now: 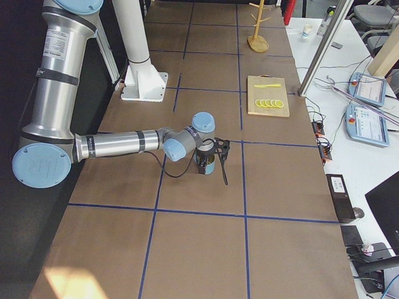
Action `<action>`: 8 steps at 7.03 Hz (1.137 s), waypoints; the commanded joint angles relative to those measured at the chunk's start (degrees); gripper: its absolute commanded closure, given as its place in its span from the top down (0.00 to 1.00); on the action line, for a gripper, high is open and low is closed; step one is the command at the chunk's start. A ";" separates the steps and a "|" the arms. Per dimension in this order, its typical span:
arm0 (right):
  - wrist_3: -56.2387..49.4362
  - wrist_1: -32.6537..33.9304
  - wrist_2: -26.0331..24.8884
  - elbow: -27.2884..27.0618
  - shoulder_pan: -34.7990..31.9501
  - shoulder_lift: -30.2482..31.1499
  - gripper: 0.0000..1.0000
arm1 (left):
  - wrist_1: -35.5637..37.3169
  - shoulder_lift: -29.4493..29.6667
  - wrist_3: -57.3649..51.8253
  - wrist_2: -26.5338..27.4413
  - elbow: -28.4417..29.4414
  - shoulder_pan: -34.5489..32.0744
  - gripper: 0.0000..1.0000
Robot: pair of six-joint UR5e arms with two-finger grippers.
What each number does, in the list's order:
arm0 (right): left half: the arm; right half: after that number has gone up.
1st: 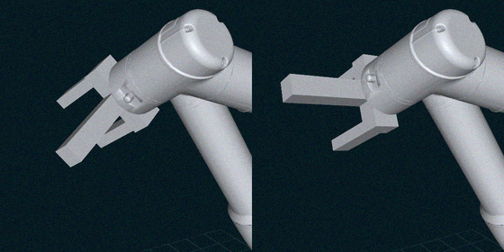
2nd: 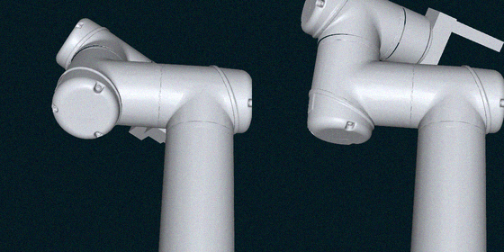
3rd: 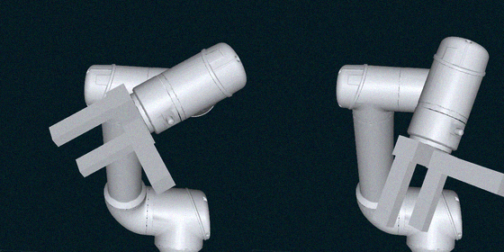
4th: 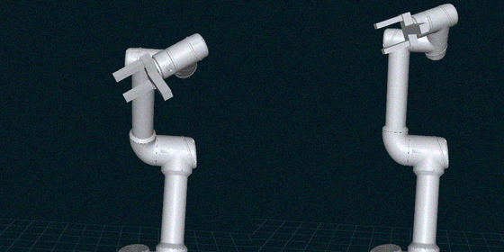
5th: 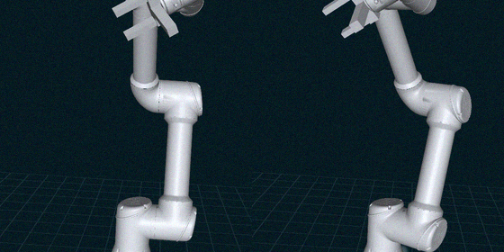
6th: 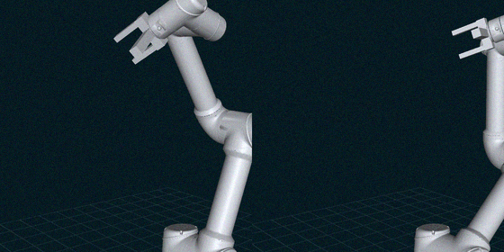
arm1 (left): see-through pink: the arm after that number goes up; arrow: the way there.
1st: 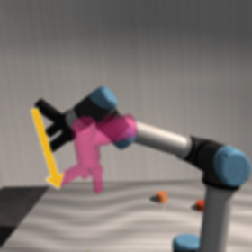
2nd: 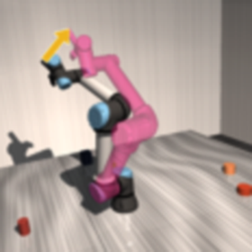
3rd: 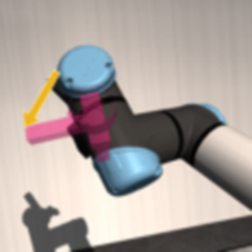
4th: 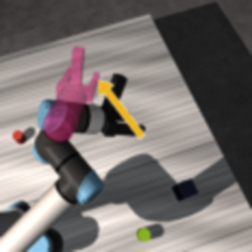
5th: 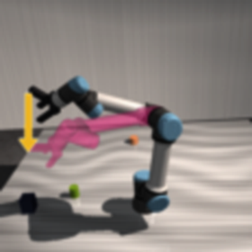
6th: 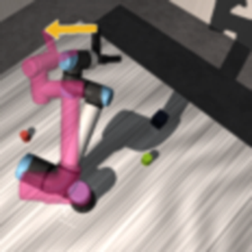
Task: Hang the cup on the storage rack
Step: 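Grasp the blue mug by its rim with the right gripper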
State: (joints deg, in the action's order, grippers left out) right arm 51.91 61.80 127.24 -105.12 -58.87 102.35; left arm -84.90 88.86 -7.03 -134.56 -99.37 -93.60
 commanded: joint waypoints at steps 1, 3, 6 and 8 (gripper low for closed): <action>0.04 0.08 0.11 1.14 1.12 -0.40 0.89 | 0.00 0.00 0.00 0.00 -0.29 0.00 1.00; 0.39 0.16 0.98 1.14 0.95 -0.31 0.00 | 0.00 0.00 0.00 0.00 -0.47 0.00 1.00; 0.47 3.65 3.70 -0.86 -1.58 -0.40 0.00 | 0.17 -0.09 0.09 -0.17 -0.38 0.00 1.00; 0.56 16.95 6.17 -10.58 -4.23 -3.71 0.00 | 0.09 -0.97 0.00 -0.53 -0.47 0.09 1.00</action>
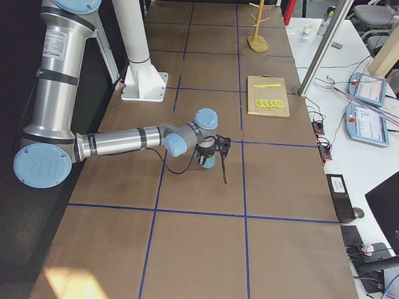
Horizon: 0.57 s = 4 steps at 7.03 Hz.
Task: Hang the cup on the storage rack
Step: 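Carry the blue mug toward the table center and set it down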
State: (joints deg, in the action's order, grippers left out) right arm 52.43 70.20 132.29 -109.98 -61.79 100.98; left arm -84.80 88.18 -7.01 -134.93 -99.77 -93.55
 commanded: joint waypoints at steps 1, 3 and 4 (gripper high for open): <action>0.04 25.08 1.31 -9.43 -3.14 -12.98 0.00 | -0.02 -0.46 -0.02 -0.25 -0.07 -0.05 1.00; 9.10 42.53 -0.17 -10.08 4.95 -29.20 0.00 | -0.02 -0.46 0.07 -0.25 -0.07 0.04 1.00; 19.62 42.30 -3.23 -9.64 12.15 -34.31 0.00 | -0.02 -0.47 -0.02 -0.25 -0.07 -0.05 1.00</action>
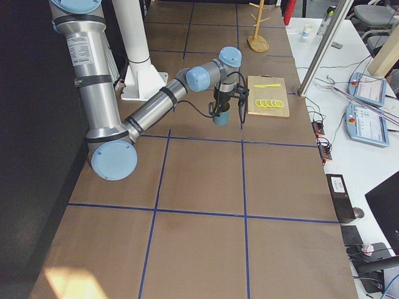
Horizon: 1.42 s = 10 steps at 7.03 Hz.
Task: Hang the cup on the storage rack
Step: 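Carry the blue mug toward the table center and set it down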
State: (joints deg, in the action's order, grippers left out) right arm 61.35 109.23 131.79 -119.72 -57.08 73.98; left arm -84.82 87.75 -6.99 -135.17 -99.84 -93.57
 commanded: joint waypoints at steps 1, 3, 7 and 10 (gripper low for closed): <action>20.55 3.10 -5.90 2.53 13.00 -12.93 0.00 | 0.00 -0.03 0.05 -0.01 0.00 0.05 1.00; 39.26 -10.33 -11.35 11.38 21.36 -19.04 0.00 | 0.00 -0.03 0.05 -0.01 0.00 0.05 1.00; 50.96 -15.27 -18.85 23.21 27.73 -27.31 0.00 | -0.09 -0.03 0.05 0.17 0.09 0.05 1.00; 54.05 -15.45 -18.59 24.70 27.82 -27.31 0.01 | -0.17 -0.03 -0.04 0.43 0.09 0.05 1.00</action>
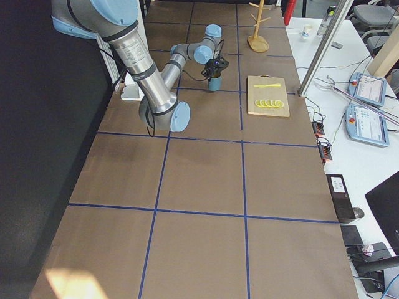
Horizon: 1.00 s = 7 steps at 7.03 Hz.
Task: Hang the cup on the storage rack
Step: 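Carry the blue mug toward the table center and set it down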
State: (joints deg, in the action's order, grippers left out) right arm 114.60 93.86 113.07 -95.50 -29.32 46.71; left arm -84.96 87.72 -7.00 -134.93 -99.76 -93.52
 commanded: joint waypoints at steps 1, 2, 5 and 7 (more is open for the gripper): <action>1.58 -0.17 0.14 0.49 0.05 -0.21 0.05 | -0.03 0.00 -0.03 0.19 0.00 -0.08 1.00; 1.50 -0.26 0.23 0.49 0.05 -0.21 0.15 | -0.03 0.00 -0.03 0.19 0.00 -0.08 1.00; 2.12 -4.13 0.40 0.58 0.05 -0.13 0.17 | -0.03 0.00 -0.03 0.19 0.00 -0.08 1.00; 1.60 -4.13 0.14 0.50 0.92 -0.21 0.99 | -0.03 0.00 0.06 0.02 0.00 -0.08 1.00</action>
State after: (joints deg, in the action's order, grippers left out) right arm 116.56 89.82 113.40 -94.94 -28.97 46.57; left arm -84.99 87.72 -7.01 -134.79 -99.76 -93.58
